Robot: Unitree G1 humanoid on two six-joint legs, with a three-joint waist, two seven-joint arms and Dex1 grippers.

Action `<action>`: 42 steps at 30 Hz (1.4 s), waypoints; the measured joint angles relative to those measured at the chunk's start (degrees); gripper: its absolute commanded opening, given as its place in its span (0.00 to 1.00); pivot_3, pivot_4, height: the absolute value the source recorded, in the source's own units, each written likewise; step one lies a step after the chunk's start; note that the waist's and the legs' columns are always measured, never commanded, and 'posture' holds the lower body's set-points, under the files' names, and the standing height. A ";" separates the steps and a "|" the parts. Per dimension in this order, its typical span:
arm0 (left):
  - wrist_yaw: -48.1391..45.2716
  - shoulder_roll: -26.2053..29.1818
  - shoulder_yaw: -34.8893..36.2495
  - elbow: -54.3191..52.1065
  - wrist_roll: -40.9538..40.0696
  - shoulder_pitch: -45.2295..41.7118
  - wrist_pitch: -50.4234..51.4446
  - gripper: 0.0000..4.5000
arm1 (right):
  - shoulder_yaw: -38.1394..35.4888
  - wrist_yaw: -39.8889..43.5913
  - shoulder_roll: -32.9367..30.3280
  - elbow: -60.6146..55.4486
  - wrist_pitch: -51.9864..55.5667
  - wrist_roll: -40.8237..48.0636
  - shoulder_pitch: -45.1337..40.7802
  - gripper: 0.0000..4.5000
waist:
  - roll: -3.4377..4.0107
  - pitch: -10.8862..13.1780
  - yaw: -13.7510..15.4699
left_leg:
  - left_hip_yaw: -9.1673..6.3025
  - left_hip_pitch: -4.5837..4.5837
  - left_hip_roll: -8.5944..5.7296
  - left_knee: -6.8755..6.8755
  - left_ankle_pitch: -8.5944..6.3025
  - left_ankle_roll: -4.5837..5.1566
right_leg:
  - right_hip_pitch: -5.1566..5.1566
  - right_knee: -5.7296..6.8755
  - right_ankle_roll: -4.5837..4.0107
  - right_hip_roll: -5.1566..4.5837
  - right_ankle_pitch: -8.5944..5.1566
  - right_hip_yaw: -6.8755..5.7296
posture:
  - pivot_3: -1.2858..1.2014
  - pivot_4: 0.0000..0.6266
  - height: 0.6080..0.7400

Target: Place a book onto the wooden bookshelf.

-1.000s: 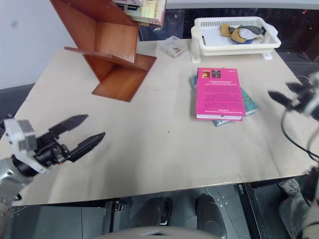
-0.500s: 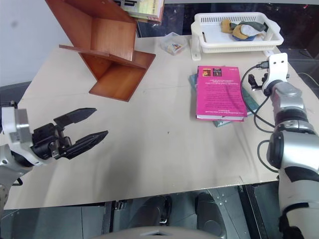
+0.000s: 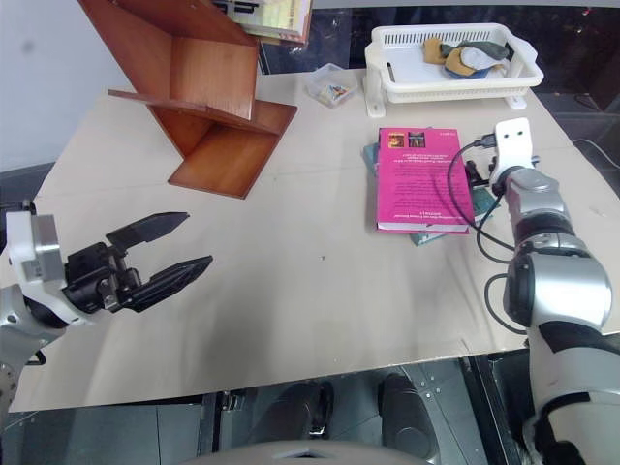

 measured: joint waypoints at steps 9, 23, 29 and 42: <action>0.28 0.00 -0.01 0.04 0.61 -0.08 -0.31 0.98 | 1.48 7.33 1.25 -0.14 -1.45 -0.94 0.01 1.00 | -0.01 -0.01 -0.33 | 0.02 0.12 0.00 0.06 0.02 -0.03 | 0.01 0.22 0.00 0.01 0.00 0.04 | 0.52 0.24 1.00; 0.25 0.01 -0.55 0.24 2.06 -1.04 -0.79 0.98 | -6.34 7.84 2.17 -0.44 6.44 6.12 0.78 1.00 | -0.04 -0.03 -0.78 | -0.01 0.36 0.00 0.08 0.02 -0.03 | 0.26 0.24 0.00 -0.01 0.00 0.03 | 0.52 0.24 1.00; 0.31 -0.09 -1.81 0.48 2.70 -1.28 -1.08 0.98 | -15.89 5.49 1.85 -0.24 14.46 14.52 0.78 1.00 | -0.07 -0.05 -0.66 | -0.02 0.48 -0.01 0.07 -0.01 0.01 | 0.40 0.20 -0.01 -0.03 0.00 0.01 | 0.52 0.24 1.00; 0.33 -0.85 -3.90 2.15 4.77 -2.64 -1.81 0.98 | -21.98 9.21 1.53 -0.48 22.41 21.13 1.17 1.00 | -0.07 -0.04 -1.07 | 0.00 0.74 0.01 0.04 -0.13 0.22 | 0.68 0.19 -0.01 -0.01 0.00 0.02 | 0.52 0.24 1.00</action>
